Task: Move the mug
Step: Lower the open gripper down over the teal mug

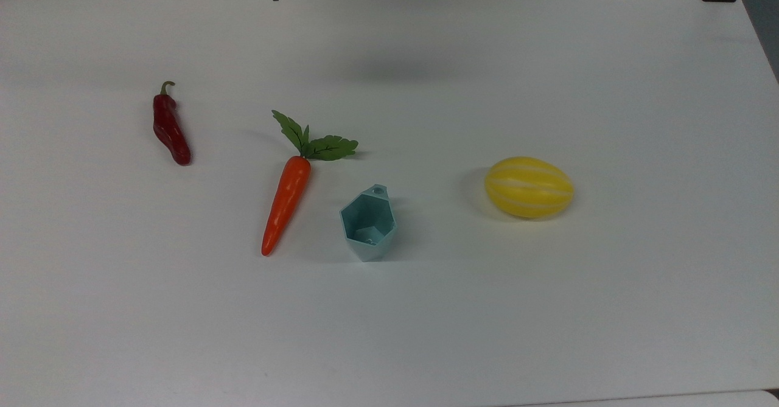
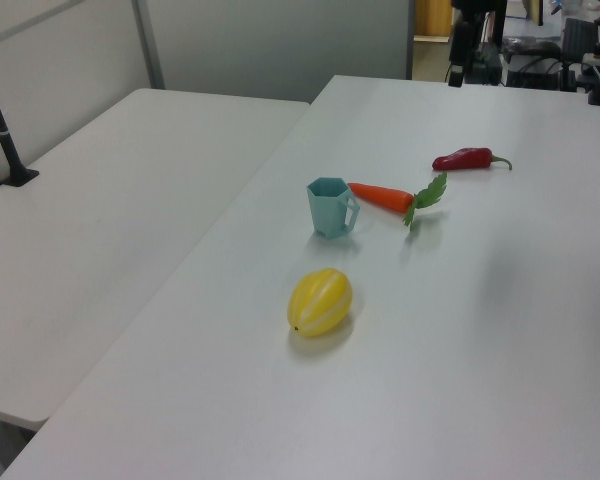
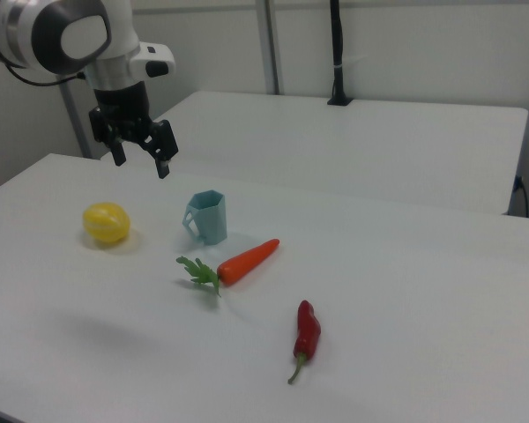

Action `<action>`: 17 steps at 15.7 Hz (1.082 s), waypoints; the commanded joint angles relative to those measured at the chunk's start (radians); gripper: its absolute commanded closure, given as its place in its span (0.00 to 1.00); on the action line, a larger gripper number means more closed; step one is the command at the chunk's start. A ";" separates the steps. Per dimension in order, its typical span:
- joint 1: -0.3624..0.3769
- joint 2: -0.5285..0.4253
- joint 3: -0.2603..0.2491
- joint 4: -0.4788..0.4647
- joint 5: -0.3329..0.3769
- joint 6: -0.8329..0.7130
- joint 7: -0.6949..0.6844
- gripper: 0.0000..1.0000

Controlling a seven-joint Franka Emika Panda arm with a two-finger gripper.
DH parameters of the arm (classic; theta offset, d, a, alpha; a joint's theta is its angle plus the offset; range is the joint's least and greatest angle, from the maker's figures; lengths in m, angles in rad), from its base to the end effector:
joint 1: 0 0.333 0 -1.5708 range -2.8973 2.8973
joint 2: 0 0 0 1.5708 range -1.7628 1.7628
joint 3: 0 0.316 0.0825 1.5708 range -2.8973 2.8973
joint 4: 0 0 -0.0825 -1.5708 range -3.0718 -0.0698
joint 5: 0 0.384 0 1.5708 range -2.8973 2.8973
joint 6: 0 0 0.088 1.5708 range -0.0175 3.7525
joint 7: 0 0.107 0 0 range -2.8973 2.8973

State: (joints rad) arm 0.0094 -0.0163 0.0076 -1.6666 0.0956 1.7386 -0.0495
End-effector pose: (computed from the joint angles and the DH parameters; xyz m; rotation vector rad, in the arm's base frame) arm 0.5636 0.0183 0.6036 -3.0441 -0.0833 -0.1369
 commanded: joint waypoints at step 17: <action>0.115 0.309 0.041 0.028 -0.121 0.469 0.453 0.00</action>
State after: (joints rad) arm 0.1132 0.2306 0.0407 -1.6628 0.0376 2.1685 0.3177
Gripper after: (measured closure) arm 0.000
